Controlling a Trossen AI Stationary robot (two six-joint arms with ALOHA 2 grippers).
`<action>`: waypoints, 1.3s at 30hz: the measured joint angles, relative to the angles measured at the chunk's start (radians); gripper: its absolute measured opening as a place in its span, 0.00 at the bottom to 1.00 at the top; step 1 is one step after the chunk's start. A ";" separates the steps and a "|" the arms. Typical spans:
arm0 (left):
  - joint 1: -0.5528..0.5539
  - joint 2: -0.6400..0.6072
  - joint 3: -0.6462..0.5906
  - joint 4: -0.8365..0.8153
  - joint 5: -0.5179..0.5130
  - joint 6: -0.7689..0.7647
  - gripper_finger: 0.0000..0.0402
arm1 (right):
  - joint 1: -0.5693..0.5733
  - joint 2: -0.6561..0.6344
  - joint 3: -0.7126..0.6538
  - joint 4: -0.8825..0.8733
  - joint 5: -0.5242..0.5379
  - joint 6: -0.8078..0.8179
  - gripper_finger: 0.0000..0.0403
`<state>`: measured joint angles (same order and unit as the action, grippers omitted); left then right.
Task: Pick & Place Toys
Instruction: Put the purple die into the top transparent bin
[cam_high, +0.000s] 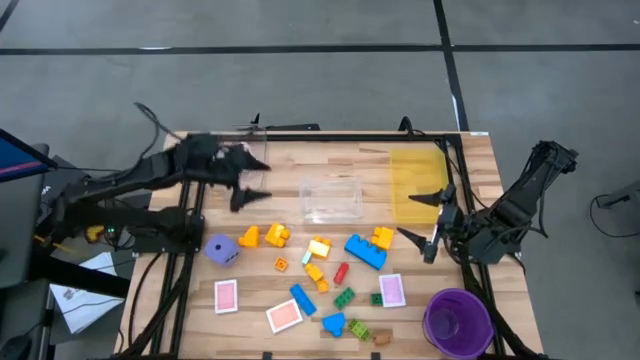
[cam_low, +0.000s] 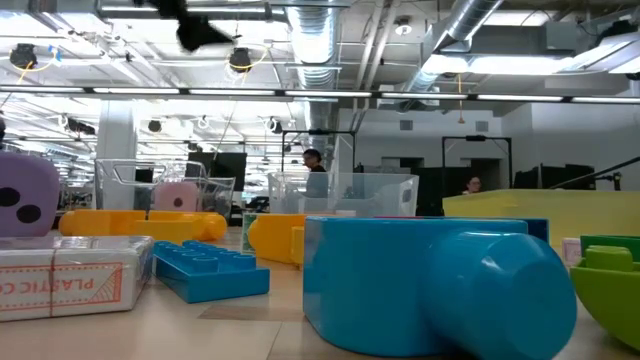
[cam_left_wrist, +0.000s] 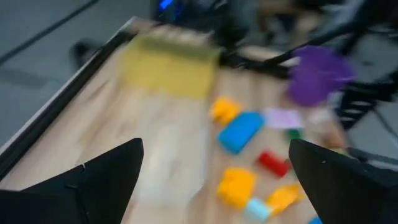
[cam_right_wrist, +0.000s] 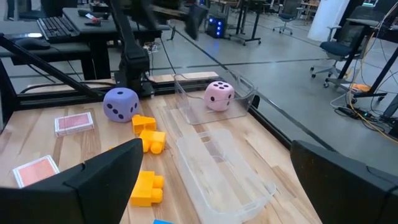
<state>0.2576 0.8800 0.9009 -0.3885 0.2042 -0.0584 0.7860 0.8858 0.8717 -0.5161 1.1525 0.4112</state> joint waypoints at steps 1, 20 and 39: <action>-0.062 0.003 0.000 0.050 -0.029 -0.001 1.00 | 0.000 -0.001 0.000 0.000 0.000 0.000 0.99; -0.478 0.328 0.284 -0.612 -0.458 -0.263 1.00 | 0.006 -0.024 0.000 -0.019 -0.002 0.000 0.99; -0.727 0.529 0.282 -1.071 -0.247 -0.502 1.00 | 0.006 -0.024 0.000 -0.031 -0.002 -0.002 0.99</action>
<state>-0.4691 1.4085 1.1824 -1.4599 -0.0424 -0.5607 0.7925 0.8616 0.8718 -0.5472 1.1503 0.4088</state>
